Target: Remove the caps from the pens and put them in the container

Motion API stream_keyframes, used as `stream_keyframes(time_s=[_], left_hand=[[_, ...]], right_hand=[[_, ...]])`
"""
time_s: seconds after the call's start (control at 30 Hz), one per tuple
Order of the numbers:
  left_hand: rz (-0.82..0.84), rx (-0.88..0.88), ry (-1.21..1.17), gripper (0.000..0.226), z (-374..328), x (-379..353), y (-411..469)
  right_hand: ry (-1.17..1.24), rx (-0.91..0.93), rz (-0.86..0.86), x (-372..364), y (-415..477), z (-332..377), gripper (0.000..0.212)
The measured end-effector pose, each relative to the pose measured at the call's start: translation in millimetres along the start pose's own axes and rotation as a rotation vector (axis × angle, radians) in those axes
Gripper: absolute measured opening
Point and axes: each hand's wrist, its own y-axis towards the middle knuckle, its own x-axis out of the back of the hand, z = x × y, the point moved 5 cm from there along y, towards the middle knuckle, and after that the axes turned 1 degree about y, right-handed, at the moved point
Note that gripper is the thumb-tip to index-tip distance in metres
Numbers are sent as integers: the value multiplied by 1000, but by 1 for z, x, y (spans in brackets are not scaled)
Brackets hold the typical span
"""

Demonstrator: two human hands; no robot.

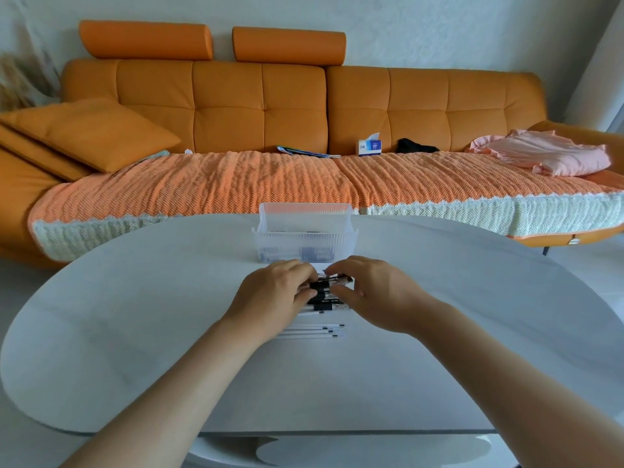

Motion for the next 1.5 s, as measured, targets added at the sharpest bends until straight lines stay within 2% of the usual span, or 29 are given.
stream_keyframes(time_s=[0.27,0.43,0.6,0.73,1.23,1.4,1.5], left_hand=[[89,53,-78,15,-6,-4,4],[135,50,-91,15,-9,-11,3],[77,26,-97,12,-12,-9,1],[34,40,-96,13,-13,-5,2],[88,96,-226,2,-1,1,6],[94,98,-181,5,0,3,7],[113,144,-139,9,5,3,9]], right_hand=[[64,-12,26,2,2,-8,14],[48,-52,76,-1,0,-8,17],[-46,-22,224,-12,0,0,32],[-45,-19,266,-12,3,0,33],[-133,61,137,-7,5,7,32],[14,-48,150,-5,4,0,25],[51,-115,153,-5,1,-15,12]])
